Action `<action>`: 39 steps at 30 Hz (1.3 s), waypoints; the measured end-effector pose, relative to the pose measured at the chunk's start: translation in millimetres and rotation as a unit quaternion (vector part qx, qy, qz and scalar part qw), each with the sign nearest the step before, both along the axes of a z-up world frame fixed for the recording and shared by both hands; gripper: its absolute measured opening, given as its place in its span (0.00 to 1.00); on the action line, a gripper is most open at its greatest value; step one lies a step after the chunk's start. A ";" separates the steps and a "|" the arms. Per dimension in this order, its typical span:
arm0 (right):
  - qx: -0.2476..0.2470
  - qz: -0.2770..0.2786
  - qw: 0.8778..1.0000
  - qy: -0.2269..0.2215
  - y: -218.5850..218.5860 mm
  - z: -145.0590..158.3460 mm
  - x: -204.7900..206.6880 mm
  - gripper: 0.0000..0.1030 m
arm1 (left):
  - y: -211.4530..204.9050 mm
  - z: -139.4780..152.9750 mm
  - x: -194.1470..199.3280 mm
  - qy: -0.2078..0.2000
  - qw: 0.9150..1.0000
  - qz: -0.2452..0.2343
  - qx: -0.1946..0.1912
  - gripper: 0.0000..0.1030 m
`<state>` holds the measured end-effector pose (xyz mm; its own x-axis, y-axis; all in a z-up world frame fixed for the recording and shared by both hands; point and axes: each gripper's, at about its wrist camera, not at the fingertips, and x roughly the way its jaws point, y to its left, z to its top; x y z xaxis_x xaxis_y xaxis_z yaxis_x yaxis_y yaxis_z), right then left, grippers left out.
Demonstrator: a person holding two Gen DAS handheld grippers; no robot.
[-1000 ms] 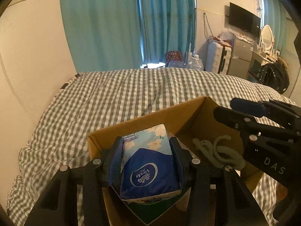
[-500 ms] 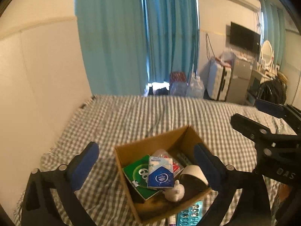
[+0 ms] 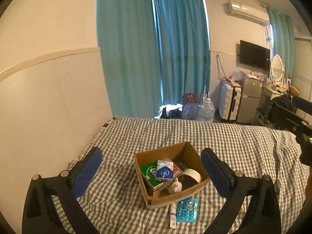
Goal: Organize objects
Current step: 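Pull both tools back from the box toward the remaining items, then grasp the white toothpaste tube with the left tool while the right tool grasps the teal blister pack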
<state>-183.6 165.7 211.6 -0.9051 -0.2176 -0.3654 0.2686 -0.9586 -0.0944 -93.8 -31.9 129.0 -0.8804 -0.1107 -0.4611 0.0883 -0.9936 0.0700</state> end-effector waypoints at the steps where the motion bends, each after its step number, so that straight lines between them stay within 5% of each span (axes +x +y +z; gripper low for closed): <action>1: -0.002 0.003 1.000 0.003 4.5 3.0 8.9 0.98 | 0.1 -0.4 8.2 0.005 1.000 0.006 0.001 1.00; 8: -0.006 0.004 1.000 -0.010 25.5 -12.8 39.6 1.00 | -0.7 -14.4 49.1 0.022 0.999 0.026 -0.005 1.00; 14: -0.003 0.003 0.999 -0.036 38.9 -64.4 53.4 1.00 | -11.6 -49.4 58.0 0.005 0.999 0.043 0.018 1.00; 27: 0.005 -0.006 0.994 -0.113 33.5 -195.7 16.2 1.00 | -40.9 -156.8 18.0 -0.065 0.993 0.098 0.021 1.00; 39: 0.030 -0.010 0.985 -0.171 16.3 -288.4 -20.0 0.99 | -13.0 -253.0 -29.6 -0.137 0.989 0.054 0.005 1.00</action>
<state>-203.7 182.0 -76.9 -0.7312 -0.1689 -0.6609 0.2751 -0.9596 -0.0591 -123.4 -45.0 -123.9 -0.7054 -0.1923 -0.6822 0.1732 -0.9801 0.0972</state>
